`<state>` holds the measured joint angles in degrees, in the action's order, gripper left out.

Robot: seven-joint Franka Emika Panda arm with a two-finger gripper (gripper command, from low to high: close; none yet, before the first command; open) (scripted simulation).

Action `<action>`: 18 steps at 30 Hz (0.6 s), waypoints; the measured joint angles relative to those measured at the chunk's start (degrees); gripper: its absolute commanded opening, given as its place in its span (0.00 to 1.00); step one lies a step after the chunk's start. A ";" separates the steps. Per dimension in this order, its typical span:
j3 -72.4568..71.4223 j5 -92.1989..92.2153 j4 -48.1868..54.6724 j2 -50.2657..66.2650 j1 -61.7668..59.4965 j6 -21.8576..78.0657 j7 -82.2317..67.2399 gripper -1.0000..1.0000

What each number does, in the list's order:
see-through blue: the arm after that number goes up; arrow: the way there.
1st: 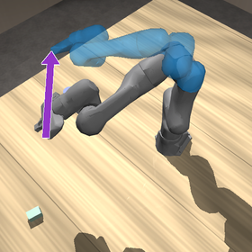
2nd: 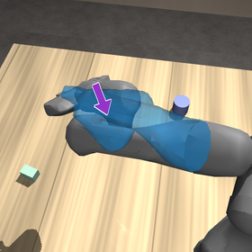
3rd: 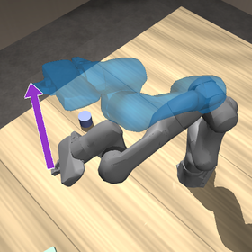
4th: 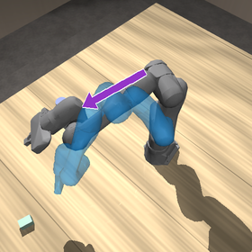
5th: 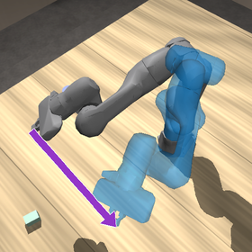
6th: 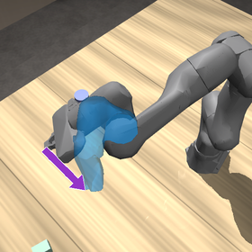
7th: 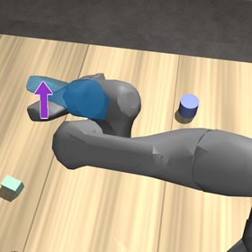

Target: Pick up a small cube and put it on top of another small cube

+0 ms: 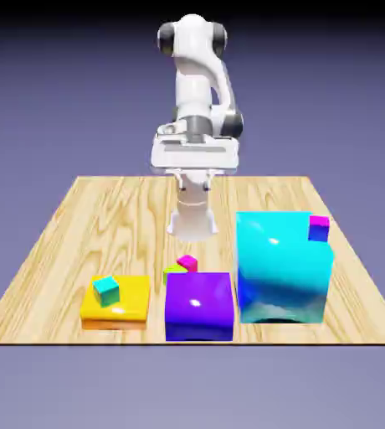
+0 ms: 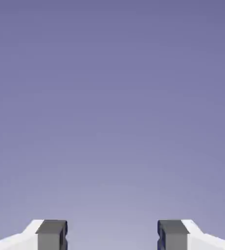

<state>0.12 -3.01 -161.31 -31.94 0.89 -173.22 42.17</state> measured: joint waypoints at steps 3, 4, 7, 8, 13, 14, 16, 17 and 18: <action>0.29 -7.48 -0.77 1.79 0.51 1.97 -0.72 0.50; 0.39 -9.97 -1.03 2.38 0.68 2.62 -0.97 0.50; 0.69 -17.44 -1.80 4.17 1.20 4.59 -1.69 0.50; 0.79 -19.93 -2.06 4.76 1.37 5.24 -1.93 0.50; 1.28 -32.39 -3.34 7.74 2.22 8.52 -3.14 0.50; 1.38 -34.88 -3.60 8.33 2.39 9.17 -3.38 0.50; 1.57 -39.87 -4.11 9.53 2.73 10.48 -3.86 0.50; 1.67 -42.36 -4.37 10.12 2.90 11.14 -4.10 0.50; 1.77 -44.85 -4.63 10.72 3.07 11.79 -4.35 0.50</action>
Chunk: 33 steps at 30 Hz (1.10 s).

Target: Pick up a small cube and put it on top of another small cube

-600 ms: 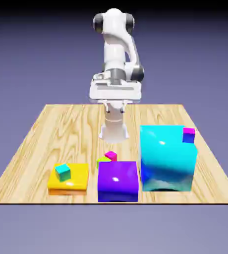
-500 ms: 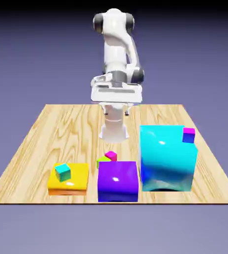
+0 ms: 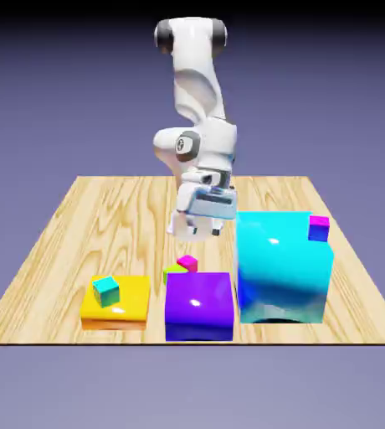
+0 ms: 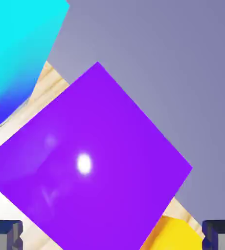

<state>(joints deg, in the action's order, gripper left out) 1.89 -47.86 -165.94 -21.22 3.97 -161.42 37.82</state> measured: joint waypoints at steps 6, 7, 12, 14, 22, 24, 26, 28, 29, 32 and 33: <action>0.59 -14.95 -1.54 3.57 1.02 3.93 -1.45 0.50; 0.69 -17.44 -1.80 4.17 1.19 4.59 -1.69 0.50; 1.18 -29.90 -3.08 7.14 2.05 7.86 -2.90 0.50; 1.38 -34.88 -3.60 8.33 2.39 9.17 -3.38 0.50; 2.16 -54.82 -5.65 13.10 3.76 14.42 -5.31 0.50; 2.36 -59.80 -6.17 14.29 4.10 15.73 -5.79 0.50; 2.56 -64.79 -6.68 15.48 4.44 17.04 -6.28 0.50; 2.75 -69.77 -7.20 16.67 4.78 18.35 -6.76 0.50; 2.82 -71.42 -7.37 17.06 4.89 18.78 -6.92 0.50; 2.91 -74.36 -5.27 21.21 4.56 19.64 -3.90 0.50; 2.96 -75.82 -4.23 23.28 3.95 20.07 -2.39 0.50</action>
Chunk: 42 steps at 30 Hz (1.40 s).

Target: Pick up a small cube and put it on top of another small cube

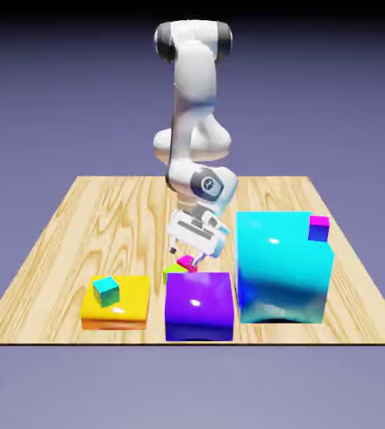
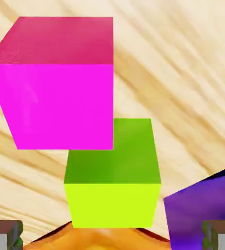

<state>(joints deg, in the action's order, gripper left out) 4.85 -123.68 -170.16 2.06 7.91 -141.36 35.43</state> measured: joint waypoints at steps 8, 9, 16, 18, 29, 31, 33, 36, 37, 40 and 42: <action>0.29 -8.52 6.15 12.18 -1.56 2.52 8.78 0.00; 0.24 -7.04 5.10 10.11 -1.28 2.09 7.27 0.00; -0.13 3.23 -2.23 -4.41 0.83 -0.90 -3.30 0.00; -0.16 4.51 -3.14 -6.22 0.93 -1.27 -4.61 0.00; 12.31 31.97 8.05 -6.67 10.43 5.48 -12.60 0.00; 16.41 36.95 11.37 -5.54 12.41 5.96 -17.01 0.00; 20.52 41.93 14.69 -4.42 14.66 6.44 -21.42 0.00; 26.67 49.39 19.67 -2.74 18.11 7.15 -28.03 0.00; 28.71 51.88 21.32 -2.18 19.26 7.39 -30.23 0.00; 34.89 59.35 26.30 -0.50 22.69 8.11 -36.84 0.00; 39.00 64.32 29.62 0.62 24.96 8.58 -41.24 0.00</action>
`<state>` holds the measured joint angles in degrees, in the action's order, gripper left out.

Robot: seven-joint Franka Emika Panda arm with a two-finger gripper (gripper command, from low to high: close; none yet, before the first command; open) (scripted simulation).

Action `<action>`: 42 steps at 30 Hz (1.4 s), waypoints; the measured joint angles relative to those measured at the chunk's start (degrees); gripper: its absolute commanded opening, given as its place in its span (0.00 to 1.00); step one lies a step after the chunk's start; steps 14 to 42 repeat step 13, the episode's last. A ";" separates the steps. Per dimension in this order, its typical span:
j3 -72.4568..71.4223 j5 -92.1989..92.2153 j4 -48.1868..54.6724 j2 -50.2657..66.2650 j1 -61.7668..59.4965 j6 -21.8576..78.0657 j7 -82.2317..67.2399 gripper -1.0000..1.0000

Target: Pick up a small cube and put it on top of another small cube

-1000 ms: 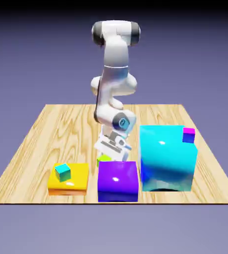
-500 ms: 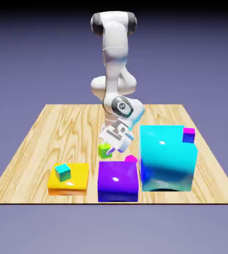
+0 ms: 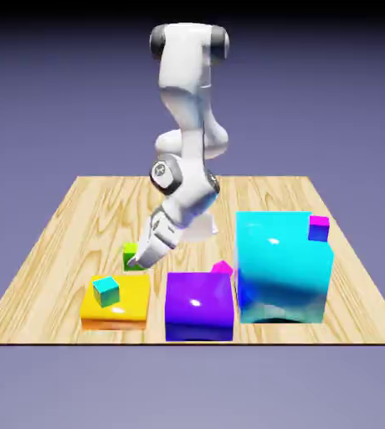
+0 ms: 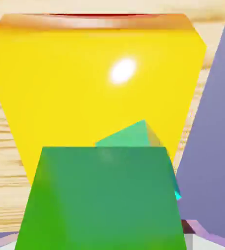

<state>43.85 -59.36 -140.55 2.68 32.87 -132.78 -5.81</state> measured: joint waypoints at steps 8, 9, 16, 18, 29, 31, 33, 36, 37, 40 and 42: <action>2.19 -2.51 2.53 10.23 -3.34 -9.85 -2.02 0.00; 2.18 -2.75 2.81 12.31 -4.32 -11.92 -1.46 0.00; 2.18 -2.80 2.79 12.15 -4.25 -11.82 -1.46 1.00; 2.18 -2.80 2.79 12.15 -4.25 -11.82 -1.46 1.00; 2.18 -2.80 2.79 12.15 -4.25 -11.82 -1.46 1.00; 2.18 -2.80 2.79 12.15 -4.25 -11.82 -1.46 1.00; 2.18 -2.80 2.79 12.15 -4.25 -11.82 -1.46 1.00; 2.18 -2.80 2.79 12.15 -4.25 -11.82 -1.46 1.00; 2.18 -2.80 2.79 12.15 -4.25 -11.82 -1.46 1.00; 2.18 -2.80 2.79 12.15 -4.25 -11.82 -1.46 1.00; 2.18 -2.80 2.79 12.15 -4.25 -11.82 -1.46 1.00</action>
